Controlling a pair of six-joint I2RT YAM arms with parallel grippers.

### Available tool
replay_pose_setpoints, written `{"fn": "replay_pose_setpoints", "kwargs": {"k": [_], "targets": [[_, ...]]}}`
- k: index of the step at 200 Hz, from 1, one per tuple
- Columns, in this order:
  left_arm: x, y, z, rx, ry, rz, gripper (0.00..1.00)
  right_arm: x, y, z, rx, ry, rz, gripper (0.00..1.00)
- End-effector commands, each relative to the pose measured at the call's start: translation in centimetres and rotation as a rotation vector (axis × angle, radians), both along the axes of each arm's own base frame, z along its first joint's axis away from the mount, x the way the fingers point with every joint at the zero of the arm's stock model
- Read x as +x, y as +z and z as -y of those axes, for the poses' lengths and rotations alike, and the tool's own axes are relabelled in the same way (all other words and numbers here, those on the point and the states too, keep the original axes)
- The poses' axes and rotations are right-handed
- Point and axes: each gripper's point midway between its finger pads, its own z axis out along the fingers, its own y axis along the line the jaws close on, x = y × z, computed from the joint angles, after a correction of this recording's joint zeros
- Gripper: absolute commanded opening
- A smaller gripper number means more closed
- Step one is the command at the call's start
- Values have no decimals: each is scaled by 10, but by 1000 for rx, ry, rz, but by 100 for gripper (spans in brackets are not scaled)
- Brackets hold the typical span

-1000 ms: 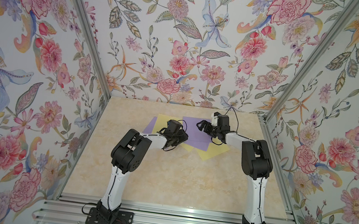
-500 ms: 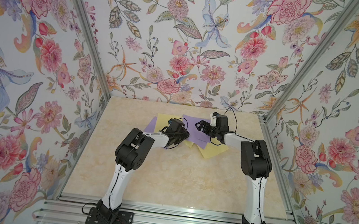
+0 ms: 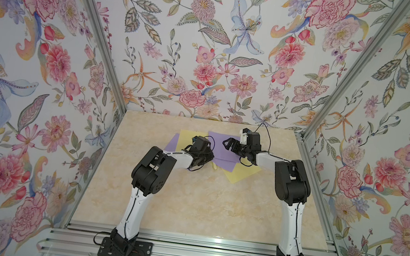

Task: Sort the scattered colored papers by color
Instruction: Pick up the colored paper from the center of the board.

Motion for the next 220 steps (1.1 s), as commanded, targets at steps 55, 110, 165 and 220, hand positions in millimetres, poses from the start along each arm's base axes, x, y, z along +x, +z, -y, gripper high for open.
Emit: {"fn": "replay_pose_setpoints", "kwargs": {"k": [55, 110, 165, 220], "targets": [[12, 48, -15, 131, -28, 87, 34, -29, -54, -5, -30, 21, -161, 100], [21, 30, -18, 145, -22, 54, 25, -31, -54, -7, -31, 27, -164, 100], [23, 30, -27, 163, -3, 52, 0, -32, -54, -8, -33, 32, -164, 100], [29, 50, -25, 148, -3, 90, 0, -27, 10, -12, -34, 66, -31, 100]]}}
